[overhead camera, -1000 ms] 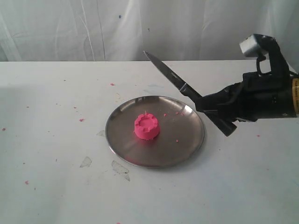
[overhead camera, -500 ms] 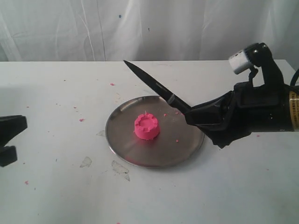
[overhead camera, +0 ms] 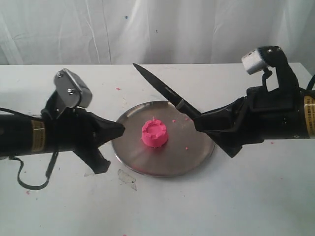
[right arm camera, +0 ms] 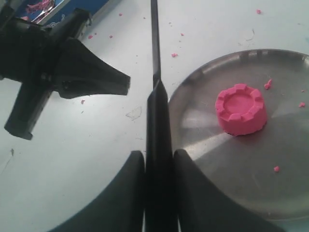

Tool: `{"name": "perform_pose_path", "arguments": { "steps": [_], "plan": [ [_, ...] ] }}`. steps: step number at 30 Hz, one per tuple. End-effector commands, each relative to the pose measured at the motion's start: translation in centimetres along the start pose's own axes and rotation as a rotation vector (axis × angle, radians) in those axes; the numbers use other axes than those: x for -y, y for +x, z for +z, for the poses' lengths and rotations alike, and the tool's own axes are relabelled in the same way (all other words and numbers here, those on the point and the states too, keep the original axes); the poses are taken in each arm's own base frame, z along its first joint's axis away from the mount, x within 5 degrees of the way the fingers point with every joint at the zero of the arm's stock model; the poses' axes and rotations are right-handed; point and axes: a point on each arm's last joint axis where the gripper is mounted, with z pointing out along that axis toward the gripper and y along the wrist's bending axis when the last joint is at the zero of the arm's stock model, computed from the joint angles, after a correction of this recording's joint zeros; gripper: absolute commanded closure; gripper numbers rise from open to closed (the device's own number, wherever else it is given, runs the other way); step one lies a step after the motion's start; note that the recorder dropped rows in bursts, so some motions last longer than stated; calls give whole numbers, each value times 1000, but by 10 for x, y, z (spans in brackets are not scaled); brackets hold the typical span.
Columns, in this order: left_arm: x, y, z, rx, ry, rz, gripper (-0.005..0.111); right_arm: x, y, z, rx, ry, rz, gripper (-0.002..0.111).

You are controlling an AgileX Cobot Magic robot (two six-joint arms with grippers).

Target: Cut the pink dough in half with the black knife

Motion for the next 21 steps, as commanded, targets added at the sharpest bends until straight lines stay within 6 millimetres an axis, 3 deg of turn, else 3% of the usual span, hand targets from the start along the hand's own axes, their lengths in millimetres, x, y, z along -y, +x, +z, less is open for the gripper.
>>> {"name": "perform_pose_path", "arguments": {
  "steps": [1, 4, 11, 21],
  "plan": [
    [6, -17, 23, 4, 31, 61, 107, 0, -1, -1, 11, 7, 25, 108],
    [0, -40, 28, 60, 15, 96, 107, 2, -1, 1, 7, 15, 39, 108],
    [-7, -64, 32, 116, -8, 113, 107, 2, 0, 2, 4, 13, 51, 108],
    [13, -60, 57, 46, 37, 160, 107, 3, 0, 2, 4, 19, 50, 108]
  ]
}}
